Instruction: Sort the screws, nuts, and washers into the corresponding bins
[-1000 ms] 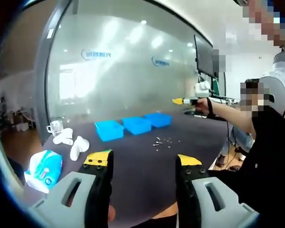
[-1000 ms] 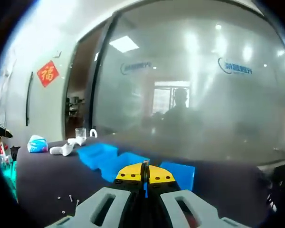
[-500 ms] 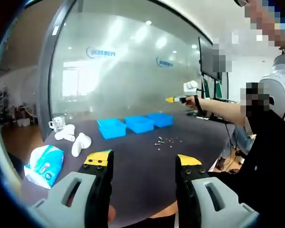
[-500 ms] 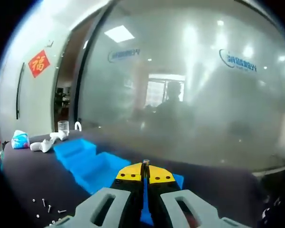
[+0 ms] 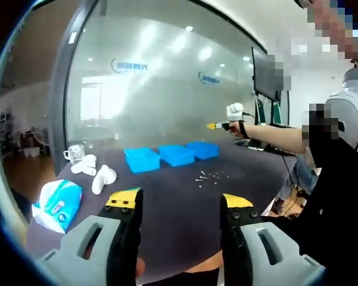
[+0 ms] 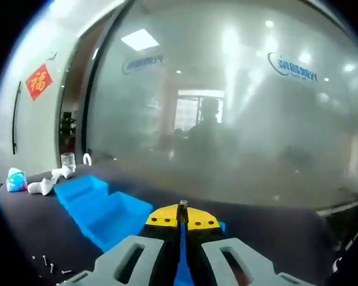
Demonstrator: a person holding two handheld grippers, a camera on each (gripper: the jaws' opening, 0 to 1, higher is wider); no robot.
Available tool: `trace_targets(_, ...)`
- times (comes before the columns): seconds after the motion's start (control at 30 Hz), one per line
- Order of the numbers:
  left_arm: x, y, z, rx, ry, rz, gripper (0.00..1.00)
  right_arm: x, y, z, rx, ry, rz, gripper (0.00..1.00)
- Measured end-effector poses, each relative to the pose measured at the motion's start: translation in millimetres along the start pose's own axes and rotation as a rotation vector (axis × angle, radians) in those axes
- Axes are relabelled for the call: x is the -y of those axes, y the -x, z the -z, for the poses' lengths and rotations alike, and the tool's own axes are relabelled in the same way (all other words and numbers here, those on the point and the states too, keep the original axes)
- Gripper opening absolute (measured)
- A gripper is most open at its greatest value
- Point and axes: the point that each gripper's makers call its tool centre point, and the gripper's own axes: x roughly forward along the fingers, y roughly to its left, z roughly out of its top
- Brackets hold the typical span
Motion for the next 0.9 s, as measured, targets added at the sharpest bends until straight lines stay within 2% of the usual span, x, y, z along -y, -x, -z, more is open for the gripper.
trace_targets(0.4,1.0,0.6,-2.7,0.007,-0.001,-0.007,0.50,-6.1,-0.1,3.0,-0.009,0.008,-0.014,0.00)
trace_targets(0.57,4.1,0.6,-3.0,0.005,-0.012,0.003,0.50,-10.1,4.0,-1.7,0.022,0.043,-0.011,0.16)
trace_targets(0.8,1.8,1.8,-4.4,0.010,-0.010,-0.006,0.51,-9.7,15.8,-8.7,0.053,0.021,-0.014,0.25)
trace_targets(0.9,1.5,2.1,-5.9,0.016,-0.007,-0.005,0.51,-14.1,23.3,-7.5,0.053,0.003,-0.041,0.27)
